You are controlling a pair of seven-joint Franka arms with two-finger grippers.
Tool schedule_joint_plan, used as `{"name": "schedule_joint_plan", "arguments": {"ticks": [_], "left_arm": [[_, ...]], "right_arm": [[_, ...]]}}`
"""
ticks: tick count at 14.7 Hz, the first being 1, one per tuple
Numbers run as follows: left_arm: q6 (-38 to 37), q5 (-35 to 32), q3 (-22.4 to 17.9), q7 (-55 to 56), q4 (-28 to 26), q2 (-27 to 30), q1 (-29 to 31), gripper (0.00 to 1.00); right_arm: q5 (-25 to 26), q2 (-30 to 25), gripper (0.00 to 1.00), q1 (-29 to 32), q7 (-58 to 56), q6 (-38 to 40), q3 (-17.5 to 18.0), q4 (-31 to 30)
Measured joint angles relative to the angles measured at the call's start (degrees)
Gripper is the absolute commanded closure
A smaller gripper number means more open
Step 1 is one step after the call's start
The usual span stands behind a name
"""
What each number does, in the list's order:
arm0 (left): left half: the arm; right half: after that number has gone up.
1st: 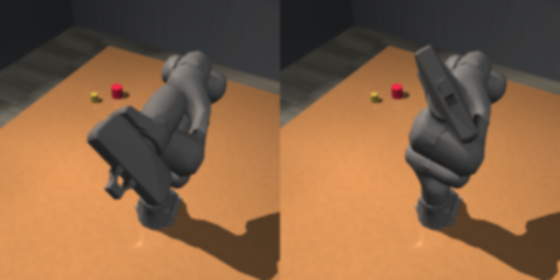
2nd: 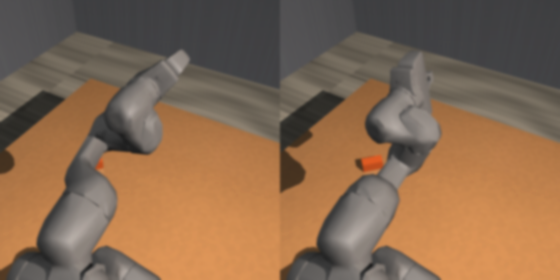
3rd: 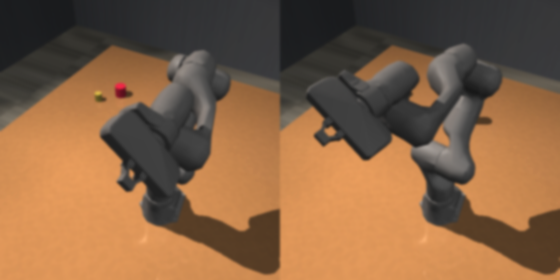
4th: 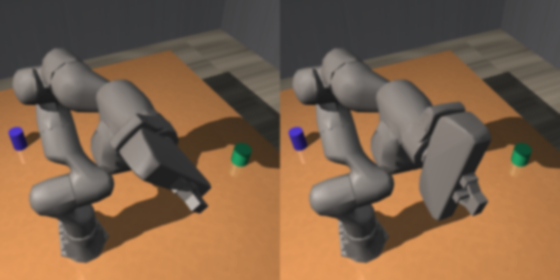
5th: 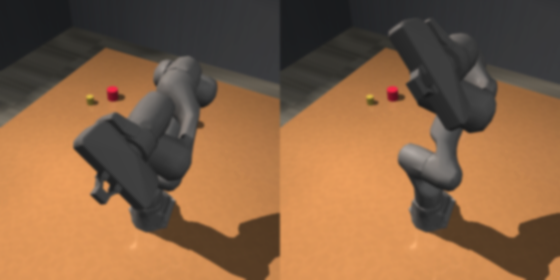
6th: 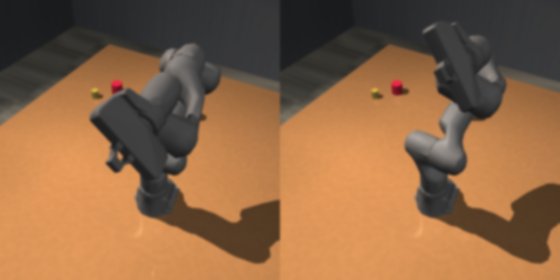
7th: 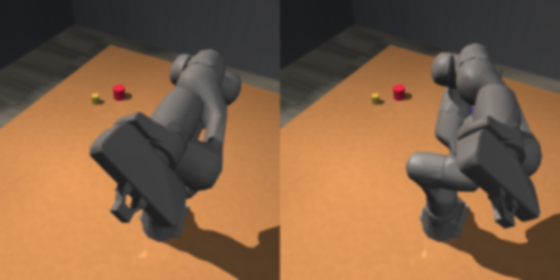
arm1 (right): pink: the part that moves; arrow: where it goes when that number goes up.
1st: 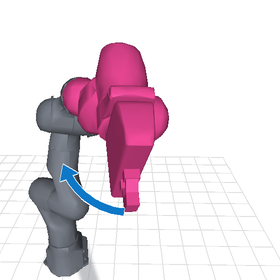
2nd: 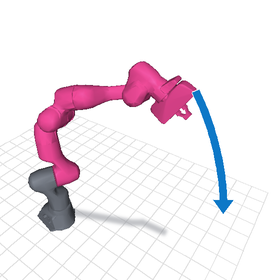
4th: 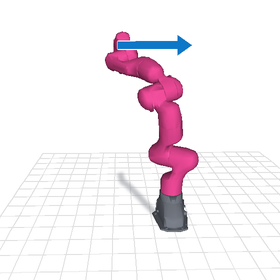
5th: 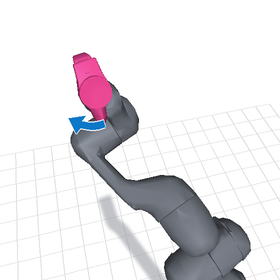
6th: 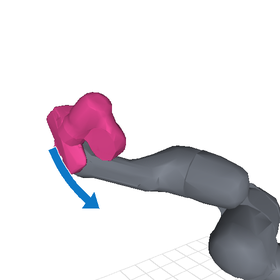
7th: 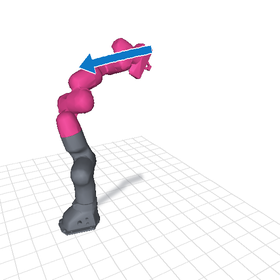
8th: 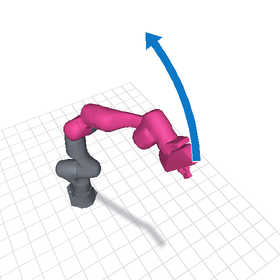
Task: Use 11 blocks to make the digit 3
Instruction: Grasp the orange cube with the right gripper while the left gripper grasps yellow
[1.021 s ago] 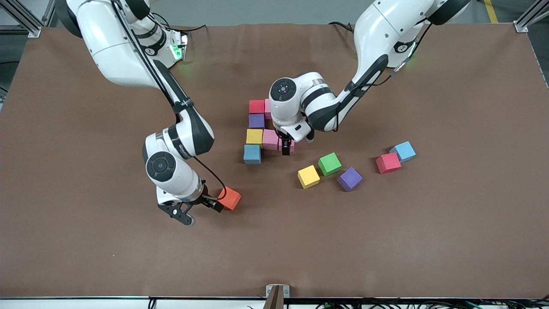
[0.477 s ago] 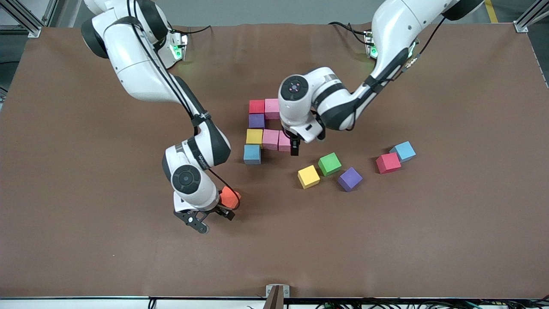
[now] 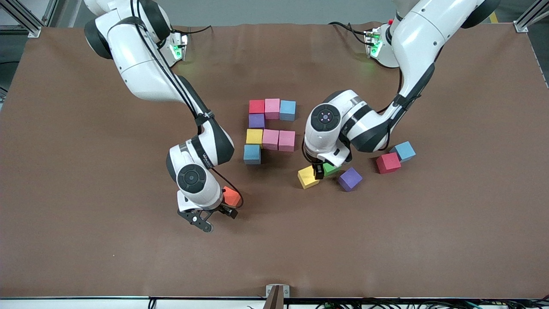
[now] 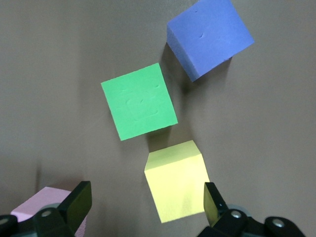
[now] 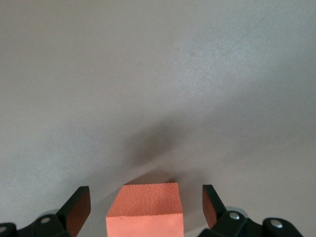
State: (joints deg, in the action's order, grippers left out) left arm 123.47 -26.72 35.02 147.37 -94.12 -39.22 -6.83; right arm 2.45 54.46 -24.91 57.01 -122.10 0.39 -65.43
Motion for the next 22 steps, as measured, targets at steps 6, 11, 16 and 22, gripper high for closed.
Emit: {"name": "schedule_joint_plan", "arguments": {"ticks": [6,11,16,22], "left_arm": [[3.9,0.0,-4.0,0.3,0.5,-3.4,-2.8,0.0],[4.2,0.0,-6.5,1.2,2.9,-4.5,-4.9,0.0],[4.2,0.0,-6.7,1.2,3.5,-4.5,-5.1,0.0],[4.2,0.0,-6.7,1.3,3.9,-4.5,-5.2,0.0]], "right_arm": [[0.0,0.0,0.26,-0.6,-0.1,0.2,0.7,-1.5],[-0.1,0.0,0.33,-0.9,-0.1,0.2,1.3,-1.5],[-0.3,-0.1,0.24,-1.5,0.0,0.2,1.5,-1.7],[-0.3,-0.3,0.48,-3.0,0.8,0.3,1.5,-2.1]]}}
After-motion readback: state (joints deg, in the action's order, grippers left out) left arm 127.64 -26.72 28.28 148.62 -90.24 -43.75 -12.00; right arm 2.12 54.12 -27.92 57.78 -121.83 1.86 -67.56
